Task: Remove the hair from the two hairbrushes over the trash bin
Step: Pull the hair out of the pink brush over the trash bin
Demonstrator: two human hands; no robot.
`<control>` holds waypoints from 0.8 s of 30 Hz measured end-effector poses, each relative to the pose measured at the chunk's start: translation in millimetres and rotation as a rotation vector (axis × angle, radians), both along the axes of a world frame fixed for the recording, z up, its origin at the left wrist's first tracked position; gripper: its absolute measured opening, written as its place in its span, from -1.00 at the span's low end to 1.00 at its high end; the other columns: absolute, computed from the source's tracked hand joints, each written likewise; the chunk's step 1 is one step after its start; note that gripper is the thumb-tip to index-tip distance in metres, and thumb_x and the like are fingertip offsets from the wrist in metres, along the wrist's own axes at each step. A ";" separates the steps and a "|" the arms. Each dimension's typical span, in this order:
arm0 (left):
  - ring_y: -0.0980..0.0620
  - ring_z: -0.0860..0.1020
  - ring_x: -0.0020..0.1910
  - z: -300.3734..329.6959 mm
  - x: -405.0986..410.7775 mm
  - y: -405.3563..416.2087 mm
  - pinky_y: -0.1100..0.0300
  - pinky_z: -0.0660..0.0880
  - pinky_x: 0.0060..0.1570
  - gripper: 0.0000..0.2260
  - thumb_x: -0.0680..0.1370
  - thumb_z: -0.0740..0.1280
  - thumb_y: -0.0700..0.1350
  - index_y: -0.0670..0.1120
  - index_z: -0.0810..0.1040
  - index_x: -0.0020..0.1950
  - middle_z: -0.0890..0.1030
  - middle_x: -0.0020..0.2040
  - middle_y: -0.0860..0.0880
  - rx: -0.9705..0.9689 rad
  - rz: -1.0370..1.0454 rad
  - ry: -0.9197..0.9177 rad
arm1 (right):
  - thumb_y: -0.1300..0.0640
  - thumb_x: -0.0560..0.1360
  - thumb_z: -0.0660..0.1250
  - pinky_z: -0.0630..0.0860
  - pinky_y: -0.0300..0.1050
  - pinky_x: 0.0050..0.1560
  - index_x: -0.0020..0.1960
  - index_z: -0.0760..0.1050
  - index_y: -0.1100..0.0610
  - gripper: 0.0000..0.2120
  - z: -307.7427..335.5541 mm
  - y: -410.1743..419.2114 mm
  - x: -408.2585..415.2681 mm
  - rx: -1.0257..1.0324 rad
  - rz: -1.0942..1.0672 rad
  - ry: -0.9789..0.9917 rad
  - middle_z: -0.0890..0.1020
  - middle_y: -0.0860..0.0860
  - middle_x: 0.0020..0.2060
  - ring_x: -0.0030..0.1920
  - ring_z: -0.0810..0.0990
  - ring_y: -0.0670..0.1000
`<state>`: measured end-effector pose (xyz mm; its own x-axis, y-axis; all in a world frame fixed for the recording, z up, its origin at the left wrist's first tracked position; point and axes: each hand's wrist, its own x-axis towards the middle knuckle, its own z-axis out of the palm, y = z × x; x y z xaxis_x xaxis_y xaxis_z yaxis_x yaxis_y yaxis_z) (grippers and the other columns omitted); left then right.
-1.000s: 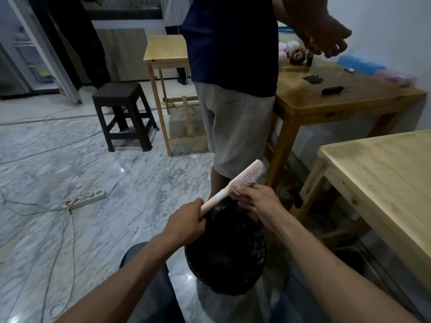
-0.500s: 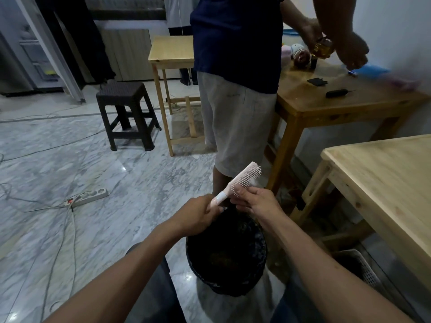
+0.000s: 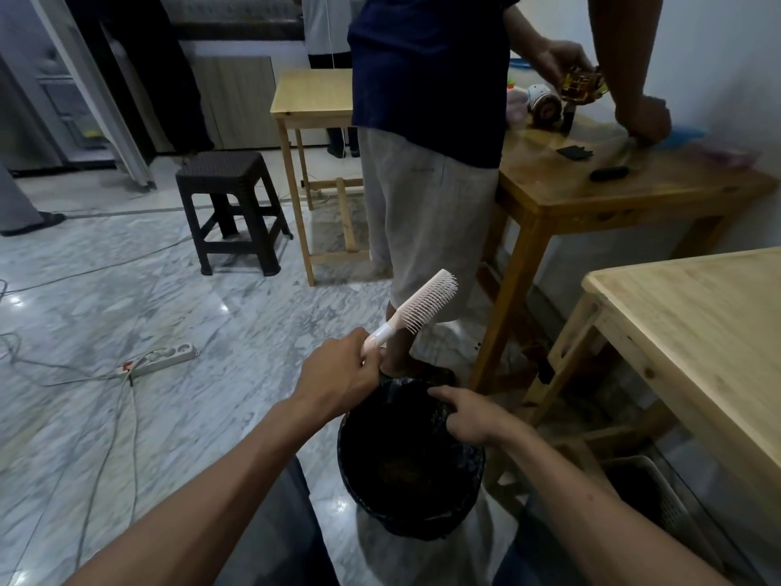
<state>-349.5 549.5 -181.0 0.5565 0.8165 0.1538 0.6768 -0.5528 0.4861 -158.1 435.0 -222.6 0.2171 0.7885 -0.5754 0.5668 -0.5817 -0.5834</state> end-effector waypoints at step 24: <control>0.07 0.44 -0.49 -20.7 -3.1 -11.2 0.18 0.34 -0.44 -0.80 0.51 0.32 0.02 -0.12 0.54 -0.08 0.51 -0.37 0.00 -0.636 -0.081 -0.068 | 0.12 0.60 0.42 0.65 0.12 0.19 0.11 0.61 0.20 -0.83 46.2 36.5 3.8 0.479 -0.623 0.674 0.76 0.13 -0.08 -0.05 0.73 0.13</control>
